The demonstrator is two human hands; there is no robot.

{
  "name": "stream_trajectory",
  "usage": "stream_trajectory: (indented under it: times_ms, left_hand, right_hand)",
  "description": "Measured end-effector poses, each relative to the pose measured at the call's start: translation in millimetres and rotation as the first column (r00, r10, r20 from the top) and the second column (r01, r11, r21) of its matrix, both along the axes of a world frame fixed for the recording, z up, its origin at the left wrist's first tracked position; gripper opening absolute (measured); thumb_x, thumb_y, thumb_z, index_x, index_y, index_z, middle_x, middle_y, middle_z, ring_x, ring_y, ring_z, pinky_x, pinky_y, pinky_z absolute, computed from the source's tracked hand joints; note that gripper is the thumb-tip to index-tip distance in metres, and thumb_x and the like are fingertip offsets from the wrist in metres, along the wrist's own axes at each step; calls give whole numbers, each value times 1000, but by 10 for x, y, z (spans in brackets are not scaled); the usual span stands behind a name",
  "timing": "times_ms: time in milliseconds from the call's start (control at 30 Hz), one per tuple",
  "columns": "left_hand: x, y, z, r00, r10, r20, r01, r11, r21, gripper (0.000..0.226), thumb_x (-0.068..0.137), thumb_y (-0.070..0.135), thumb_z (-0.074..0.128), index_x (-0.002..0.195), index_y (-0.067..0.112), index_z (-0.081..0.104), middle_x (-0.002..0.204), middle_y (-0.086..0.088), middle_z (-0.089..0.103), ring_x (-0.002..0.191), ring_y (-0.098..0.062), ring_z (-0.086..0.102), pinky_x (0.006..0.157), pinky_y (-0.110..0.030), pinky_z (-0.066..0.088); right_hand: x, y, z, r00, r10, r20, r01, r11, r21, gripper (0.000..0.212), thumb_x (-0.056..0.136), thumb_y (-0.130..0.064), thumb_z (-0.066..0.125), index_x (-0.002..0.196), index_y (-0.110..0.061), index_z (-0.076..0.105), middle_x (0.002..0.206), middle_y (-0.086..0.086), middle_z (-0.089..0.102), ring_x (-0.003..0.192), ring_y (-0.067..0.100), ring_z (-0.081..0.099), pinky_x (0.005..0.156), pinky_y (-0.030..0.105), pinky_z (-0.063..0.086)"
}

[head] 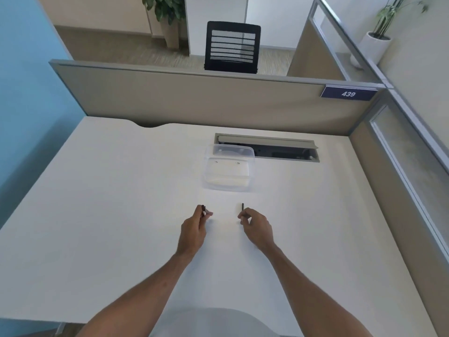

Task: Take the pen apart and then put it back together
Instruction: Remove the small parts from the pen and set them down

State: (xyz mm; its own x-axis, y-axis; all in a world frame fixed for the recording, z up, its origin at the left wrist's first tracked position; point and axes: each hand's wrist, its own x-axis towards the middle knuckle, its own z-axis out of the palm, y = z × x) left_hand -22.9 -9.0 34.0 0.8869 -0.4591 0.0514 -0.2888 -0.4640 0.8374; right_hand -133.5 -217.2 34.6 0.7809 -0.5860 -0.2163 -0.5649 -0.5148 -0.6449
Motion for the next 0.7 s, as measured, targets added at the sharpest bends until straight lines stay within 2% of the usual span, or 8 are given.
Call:
stream_trajectory:
  times_ms: [67, 167, 267, 467, 700]
  left_hand:
    - [-10, -19, -7, 1000, 17, -22, -17, 1000, -3, 11, 115, 25, 51, 108, 18, 55, 119, 16, 82, 105, -10, 78, 82, -18, 55]
    - [84, -23, -2, 994, 57, -94, -63, 996, -60, 10, 114, 23, 53, 106, 22, 59, 116, 18, 81, 110, -5, 77, 96, -40, 62]
    - [181, -15, 28, 982, 93, -166, -116, 984, -136, 12, 113, 25, 56, 106, 31, 64, 110, 15, 83, 108, -8, 79, 97, -49, 64]
    - [370, -55, 272, 947, 174, -270, -253, 923, -292, 14, 112, 21, 58, 111, 12, 69, 105, -5, 84, 100, -15, 83, 91, -48, 68]
    - [641, -74, 483, 911, 208, -356, -361, 820, -444, 23, 110, 28, 64, 113, 5, 68, 102, -15, 83, 100, -27, 83, 84, -40, 68]
  right_hand:
    - [-27, -38, 26, 1000, -2, 6, 2, 1000, -5, 16, 102, -25, 57, 99, -34, 69, 98, -23, 74, 76, 5, 65, 65, 25, 43]
    - [-67, -54, 24, 1000, -6, 5, 6, 1000, -4, 16, 102, -24, 57, 99, -33, 69, 97, -23, 74, 75, 8, 67, 64, 26, 44]
    - [-91, -56, 4, 1000, -10, -6, 10, 1000, -1, 15, 102, -25, 57, 99, -34, 69, 97, -25, 74, 74, 6, 65, 63, 25, 42]
    - [-72, -11, -19, 1000, 4, -19, -4, 1000, 7, 15, 102, -26, 57, 97, -34, 69, 96, -26, 73, 77, 4, 66, 64, 26, 43]
    - [46, 71, 46, 999, 32, -5, -32, 999, 3, 16, 102, -24, 58, 97, -33, 70, 95, -23, 74, 75, 4, 65, 63, 26, 42]
